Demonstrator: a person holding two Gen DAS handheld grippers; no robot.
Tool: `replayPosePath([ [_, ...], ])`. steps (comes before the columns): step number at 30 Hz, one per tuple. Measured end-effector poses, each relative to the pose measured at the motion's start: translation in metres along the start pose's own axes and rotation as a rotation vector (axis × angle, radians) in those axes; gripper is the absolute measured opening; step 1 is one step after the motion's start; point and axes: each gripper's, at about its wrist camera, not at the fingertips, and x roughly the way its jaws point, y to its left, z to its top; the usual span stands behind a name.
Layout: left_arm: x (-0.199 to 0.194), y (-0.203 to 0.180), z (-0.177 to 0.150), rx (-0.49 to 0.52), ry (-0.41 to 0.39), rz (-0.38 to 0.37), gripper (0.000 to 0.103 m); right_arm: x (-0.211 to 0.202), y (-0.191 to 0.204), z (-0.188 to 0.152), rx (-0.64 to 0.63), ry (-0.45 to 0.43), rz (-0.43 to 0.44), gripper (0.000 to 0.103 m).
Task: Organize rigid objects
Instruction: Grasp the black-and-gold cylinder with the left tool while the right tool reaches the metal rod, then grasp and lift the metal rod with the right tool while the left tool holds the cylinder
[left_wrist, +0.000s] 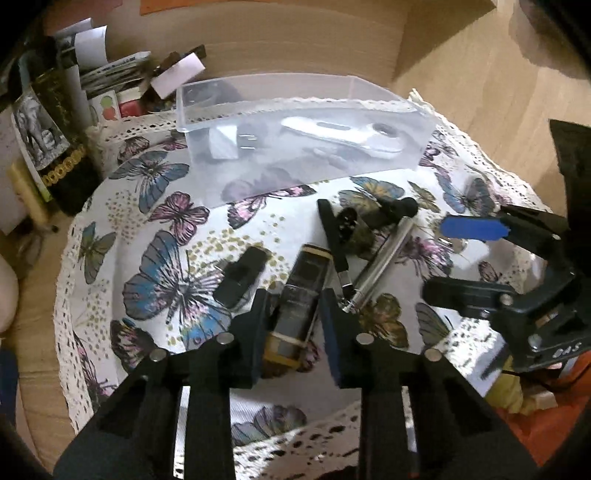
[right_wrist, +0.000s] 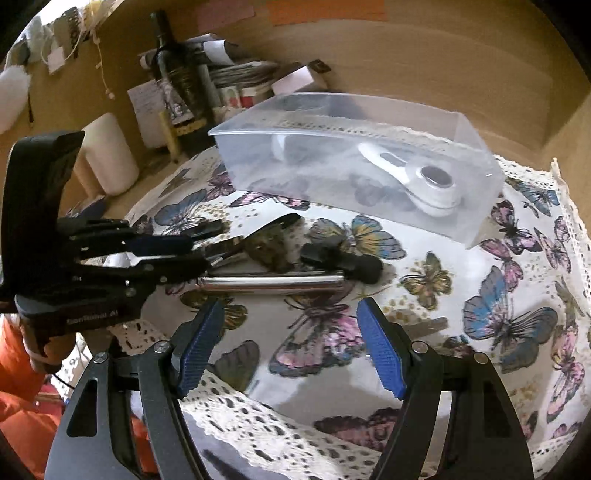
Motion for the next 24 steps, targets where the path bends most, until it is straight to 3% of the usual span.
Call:
replayPosePath([
  [8,-0.004,0.000,-0.011,-0.002,-0.001,-0.002,0.023,0.018,0.011,0.012,0.044,0.017,0.048,0.072],
  [12,-0.008,0.007,-0.016,-0.020,-0.011,0.013,0.023,0.031,0.019,0.017,0.059,0.040,0.011,0.084],
  [17,-0.013,0.010,-0.020,-0.020,-0.018,0.038,0.023,0.043,0.018,0.018,0.060,0.079,-0.002,0.084],
  [20,-0.012,0.010,-0.018,-0.017,-0.017,0.038,0.023,0.042,0.016,0.018,0.053,0.078,-0.019,0.075],
  [22,-0.011,0.009,-0.017,-0.011,-0.018,0.041,0.023,0.041,0.014,0.017,0.030,0.080,-0.045,0.059],
  [24,-0.009,0.008,-0.016,-0.007,-0.016,0.041,0.023,0.037,0.010,0.015,0.013,0.084,-0.049,0.050],
])
